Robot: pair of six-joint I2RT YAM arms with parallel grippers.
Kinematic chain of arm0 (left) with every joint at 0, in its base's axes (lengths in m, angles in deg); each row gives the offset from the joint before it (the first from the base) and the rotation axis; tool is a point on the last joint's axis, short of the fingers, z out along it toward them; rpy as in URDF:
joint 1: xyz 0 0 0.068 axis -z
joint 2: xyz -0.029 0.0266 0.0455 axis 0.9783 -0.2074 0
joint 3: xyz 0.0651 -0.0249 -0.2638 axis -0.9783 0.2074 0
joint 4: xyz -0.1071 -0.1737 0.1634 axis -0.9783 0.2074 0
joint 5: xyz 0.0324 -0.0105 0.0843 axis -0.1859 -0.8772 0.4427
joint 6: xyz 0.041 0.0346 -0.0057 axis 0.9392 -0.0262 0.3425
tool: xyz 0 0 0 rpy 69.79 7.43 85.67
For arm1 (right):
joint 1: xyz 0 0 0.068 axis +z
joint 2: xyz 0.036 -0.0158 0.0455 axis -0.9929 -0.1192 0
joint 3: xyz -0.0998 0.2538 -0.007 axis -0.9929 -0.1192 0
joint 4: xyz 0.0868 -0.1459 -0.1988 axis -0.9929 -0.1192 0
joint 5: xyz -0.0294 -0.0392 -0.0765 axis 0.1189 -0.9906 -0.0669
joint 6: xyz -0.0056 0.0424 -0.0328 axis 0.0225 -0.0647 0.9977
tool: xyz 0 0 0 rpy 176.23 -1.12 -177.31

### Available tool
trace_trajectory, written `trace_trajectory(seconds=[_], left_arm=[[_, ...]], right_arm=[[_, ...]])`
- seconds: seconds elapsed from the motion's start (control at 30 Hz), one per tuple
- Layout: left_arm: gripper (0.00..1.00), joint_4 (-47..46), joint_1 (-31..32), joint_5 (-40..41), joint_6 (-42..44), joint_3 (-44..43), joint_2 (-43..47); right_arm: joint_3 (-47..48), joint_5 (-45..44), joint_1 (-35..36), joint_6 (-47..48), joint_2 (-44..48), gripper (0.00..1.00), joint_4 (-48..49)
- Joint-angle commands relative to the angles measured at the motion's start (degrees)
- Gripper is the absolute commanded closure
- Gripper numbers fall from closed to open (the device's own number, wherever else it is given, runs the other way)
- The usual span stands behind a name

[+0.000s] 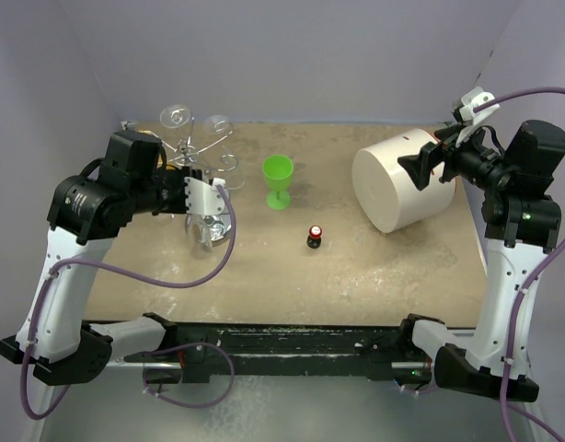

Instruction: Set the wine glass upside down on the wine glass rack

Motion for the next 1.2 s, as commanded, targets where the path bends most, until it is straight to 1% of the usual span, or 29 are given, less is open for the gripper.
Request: trace_trajectory(seconds=[0.0,0.2,0.33,0.43,0.57,0.63,0.67,0.73,0.77,0.8,0.83,0.9,0.97,1.1,1.17], left_arm=[[0.63,-0.3,0.2,-2.1,0.3,-2.3,1.1],[0.57,1.8,0.2,-3.6,0.7,-3.8,1.4],[0.50,4.7,0.1,-7.5,0.8,-6.0,1.3],[0.44,5.4,0.2,-11.8,-0.5,-8.2,1.0],[0.32,6.3,0.2,-16.7,-4.2,-12.8,0.1],[0.26,5.5,0.1,-18.5,-6.4,-14.4,-0.3],[0.20,4.8,0.1,-19.2,-7.7,-14.9,-0.2],[0.14,3.3,0.1,-20.4,-9.2,-15.6,-0.4],[0.03,2.6,0.1,-20.7,-10.3,-16.0,-0.7],[0.00,1.6,0.1,-20.9,-11.5,-16.3,-1.0],[0.01,0.0,0.1,-20.7,-13.2,-16.3,-1.2],[0.01,-4.9,0.1,-19.4,-18.0,-16.1,-1.7],[0.01,-10.0,0.0,-16.6,-23.3,-15.5,-2.1],[0.01,-19.1,-0.2,-8.4,-32.5,-14.4,-3.4],[0.01,-23.4,-2.0,-3.8,-36.5,-13.2,-4.0]], right_arm=[[0.7,1.6,-0.2,0.3,0.3,0.00,2.0],[1.7,1.5,-0.2,0.6,-0.4,0.00,1.6],[3.5,0.8,-0.3,1.4,-1.6,0.00,0.6],[4.3,1.6,-0.3,1.6,-2.3,0.00,0.6],[6.9,2.7,-0.2,3.3,-3.9,0.00,-1.1],[6.3,3.3,-0.2,4.7,-4.0,0.00,-0.6],[5.7,2.6,-0.3,4.7,-4.2,0.00,0.3],[5.6,0.0,-0.3,3.8,-5.1,0.00,1.8],[6.0,-1.3,-0.2,3.7,-5.7,0.00,2.0],[6.5,-1.9,-0.2,3.7,-6.3,0.00,1.6],[6.6,-1.9,-0.2,3.6,-6.6,0.00,0.9],[6.5,-3.3,-0.2,2.8,-6.9,0.00,2.6],[6.7,-4.1,-0.2,1.8,-7.6,0.00,3.8],[6.3,-3.2,-0.3,-3.9,-9.2,0.00,8.4],[5.8,-2.3,-0.3,-7.4,-10.0,0.00,11.5]])
